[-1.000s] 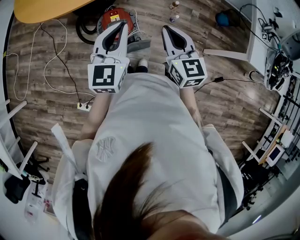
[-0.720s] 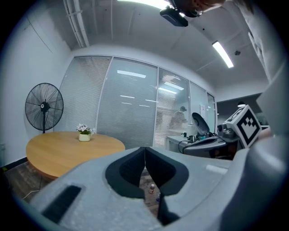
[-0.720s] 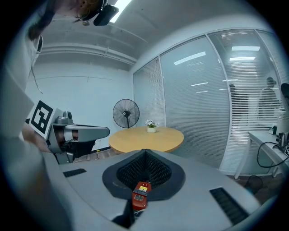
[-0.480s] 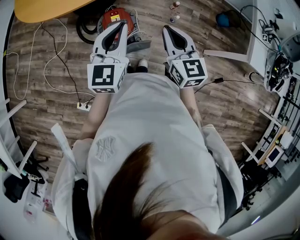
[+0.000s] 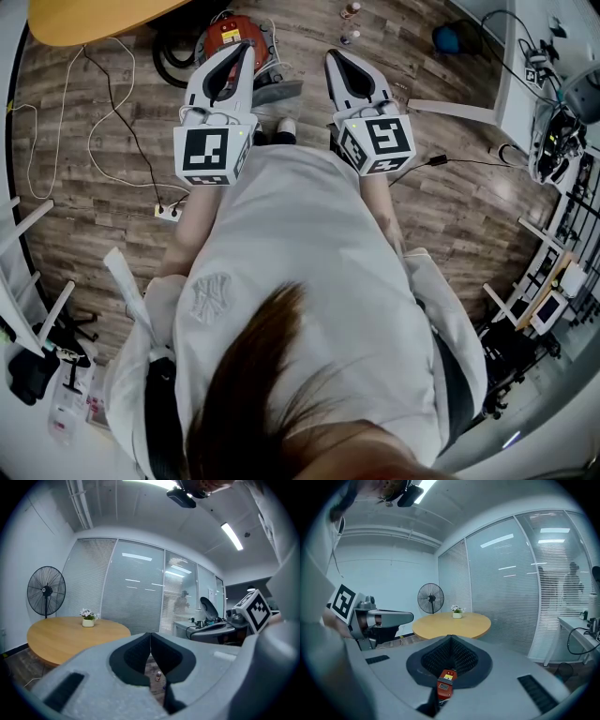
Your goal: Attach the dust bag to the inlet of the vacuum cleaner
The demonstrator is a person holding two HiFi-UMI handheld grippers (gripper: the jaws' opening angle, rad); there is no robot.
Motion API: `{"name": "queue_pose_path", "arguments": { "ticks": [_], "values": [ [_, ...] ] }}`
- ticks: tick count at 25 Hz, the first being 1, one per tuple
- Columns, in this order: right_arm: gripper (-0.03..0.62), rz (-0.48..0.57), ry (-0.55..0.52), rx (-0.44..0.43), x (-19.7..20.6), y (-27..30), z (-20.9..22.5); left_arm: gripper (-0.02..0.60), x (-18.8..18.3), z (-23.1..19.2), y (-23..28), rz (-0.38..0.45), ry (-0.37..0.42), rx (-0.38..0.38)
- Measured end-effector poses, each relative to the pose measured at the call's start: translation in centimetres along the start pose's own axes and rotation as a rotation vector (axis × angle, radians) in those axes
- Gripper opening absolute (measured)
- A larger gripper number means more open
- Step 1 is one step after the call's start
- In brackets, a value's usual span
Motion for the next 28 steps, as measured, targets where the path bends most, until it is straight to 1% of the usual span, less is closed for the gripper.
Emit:
{"name": "queue_pose_path", "arguments": {
  "ticks": [28],
  "values": [
    [0.003, -0.005, -0.01, -0.003, 0.32, -0.22, -0.41, 0.018, 0.2, 0.13, -0.63, -0.004, -0.003, 0.008]
  ]
}}
Point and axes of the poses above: the fingertips, and each gripper's own axes: y forward along the fingers, z to its right, x out of its underside, the point moved 10 cm from there along -y, backward along the fingers, and after that the axes turned 13 degrees about y, right-handed, at the moved point
